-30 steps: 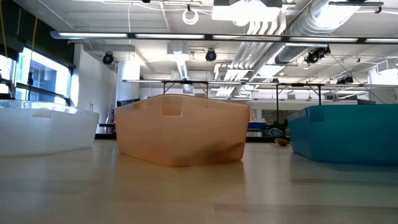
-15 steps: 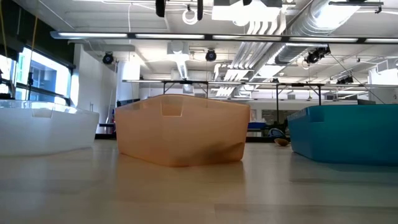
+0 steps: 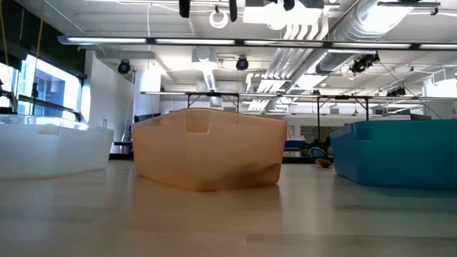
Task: Sort silverware by color (type)
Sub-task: Put the left purple spoon into the blue bin
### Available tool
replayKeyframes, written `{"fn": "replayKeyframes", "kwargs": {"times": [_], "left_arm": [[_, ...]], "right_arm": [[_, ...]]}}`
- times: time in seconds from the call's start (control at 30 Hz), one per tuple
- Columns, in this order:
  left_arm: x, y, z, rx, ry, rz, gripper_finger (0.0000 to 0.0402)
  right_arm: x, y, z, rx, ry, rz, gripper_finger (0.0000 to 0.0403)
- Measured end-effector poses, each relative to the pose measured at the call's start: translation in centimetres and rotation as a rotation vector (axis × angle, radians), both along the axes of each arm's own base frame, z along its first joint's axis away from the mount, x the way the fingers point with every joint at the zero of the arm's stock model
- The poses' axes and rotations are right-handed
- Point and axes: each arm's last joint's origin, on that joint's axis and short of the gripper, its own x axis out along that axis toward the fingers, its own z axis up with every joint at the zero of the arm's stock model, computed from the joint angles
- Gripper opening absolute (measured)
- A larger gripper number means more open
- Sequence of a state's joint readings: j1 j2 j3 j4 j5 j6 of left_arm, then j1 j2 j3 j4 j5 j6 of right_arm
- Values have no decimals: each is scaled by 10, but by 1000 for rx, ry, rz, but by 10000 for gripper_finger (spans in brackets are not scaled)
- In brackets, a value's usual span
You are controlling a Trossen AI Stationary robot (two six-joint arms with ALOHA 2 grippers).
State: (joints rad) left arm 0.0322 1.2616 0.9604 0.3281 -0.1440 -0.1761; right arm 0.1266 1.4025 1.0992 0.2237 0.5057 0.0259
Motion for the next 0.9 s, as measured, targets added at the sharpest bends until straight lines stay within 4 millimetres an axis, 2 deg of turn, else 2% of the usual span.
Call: {"fn": "replayKeyframes", "kwargs": {"times": [0.8, 0.9], "left_arm": [[1, 0, 0, -12, -13, -3, 0], [5, 0, -4, -12, -6, -4, 0]], "right_arm": [[5, -15, -1, 67, -39, 28, 151], [5, -15, -1, 68, -37, 44, 151]]}}
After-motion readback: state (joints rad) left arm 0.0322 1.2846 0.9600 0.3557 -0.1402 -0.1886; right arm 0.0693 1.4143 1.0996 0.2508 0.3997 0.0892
